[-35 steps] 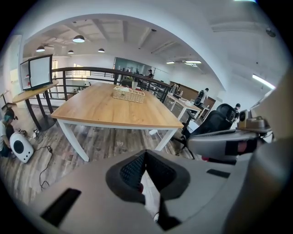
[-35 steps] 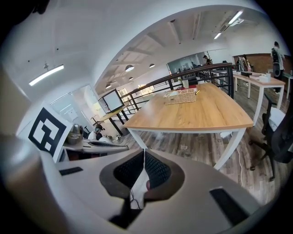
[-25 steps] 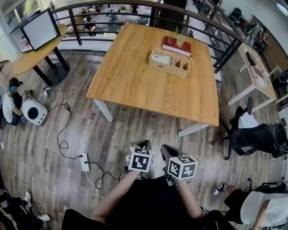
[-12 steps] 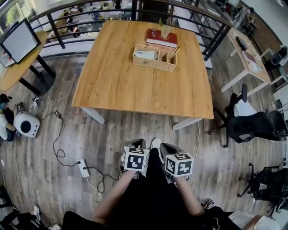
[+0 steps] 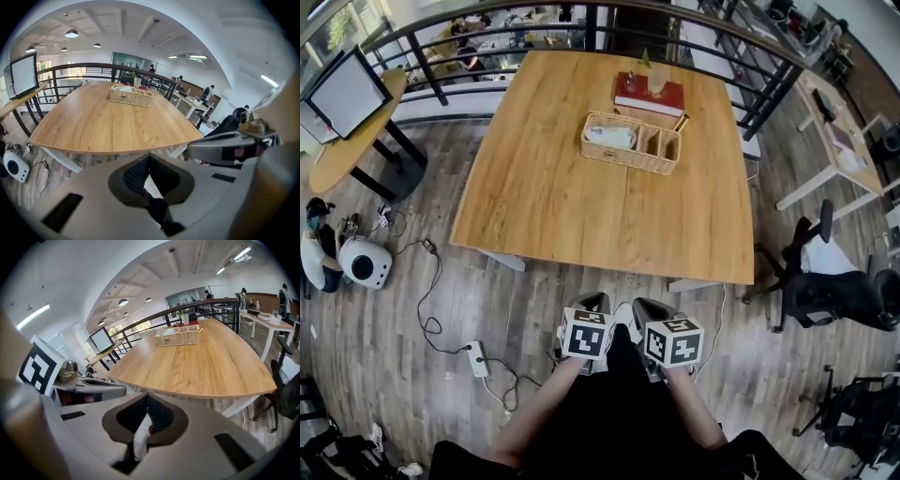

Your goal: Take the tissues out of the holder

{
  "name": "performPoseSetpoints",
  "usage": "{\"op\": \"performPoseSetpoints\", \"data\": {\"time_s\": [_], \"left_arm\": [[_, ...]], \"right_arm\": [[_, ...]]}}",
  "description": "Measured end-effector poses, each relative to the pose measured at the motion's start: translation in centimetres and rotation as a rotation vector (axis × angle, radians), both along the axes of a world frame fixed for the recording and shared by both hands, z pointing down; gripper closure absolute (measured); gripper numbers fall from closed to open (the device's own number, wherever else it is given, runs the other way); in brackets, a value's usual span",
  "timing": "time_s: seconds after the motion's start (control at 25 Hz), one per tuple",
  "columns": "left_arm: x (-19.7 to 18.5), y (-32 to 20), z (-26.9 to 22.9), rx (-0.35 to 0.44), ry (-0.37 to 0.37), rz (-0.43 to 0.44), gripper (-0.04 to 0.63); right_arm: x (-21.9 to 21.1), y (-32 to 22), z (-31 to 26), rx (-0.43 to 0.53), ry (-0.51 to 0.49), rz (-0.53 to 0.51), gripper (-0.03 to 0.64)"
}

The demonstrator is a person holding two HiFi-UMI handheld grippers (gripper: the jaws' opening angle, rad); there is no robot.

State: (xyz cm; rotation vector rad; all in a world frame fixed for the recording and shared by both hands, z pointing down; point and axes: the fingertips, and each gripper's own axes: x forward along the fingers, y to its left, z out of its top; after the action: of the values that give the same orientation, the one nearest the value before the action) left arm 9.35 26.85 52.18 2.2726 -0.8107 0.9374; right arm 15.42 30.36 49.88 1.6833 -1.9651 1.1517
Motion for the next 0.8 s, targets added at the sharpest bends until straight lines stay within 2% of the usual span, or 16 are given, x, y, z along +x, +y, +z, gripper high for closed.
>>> {"op": "performPoseSetpoints", "data": {"time_s": [0.24, 0.48, 0.8], "left_arm": [[2.6, -4.3, -0.4, 0.005, -0.013, -0.036, 0.595], [4.6, -7.8, -1.0, 0.013, -0.038, -0.083, 0.595], [7.9, -12.3, -1.6, 0.054, -0.065, -0.137, 0.595]], "right_arm": [[1.7, -5.1, -0.6, 0.036, 0.031, -0.148, 0.604], [4.3, -9.2, -1.1, 0.053, 0.011, -0.192, 0.604], [8.7, -13.3, -1.9, 0.124, -0.014, -0.236, 0.604]]}}
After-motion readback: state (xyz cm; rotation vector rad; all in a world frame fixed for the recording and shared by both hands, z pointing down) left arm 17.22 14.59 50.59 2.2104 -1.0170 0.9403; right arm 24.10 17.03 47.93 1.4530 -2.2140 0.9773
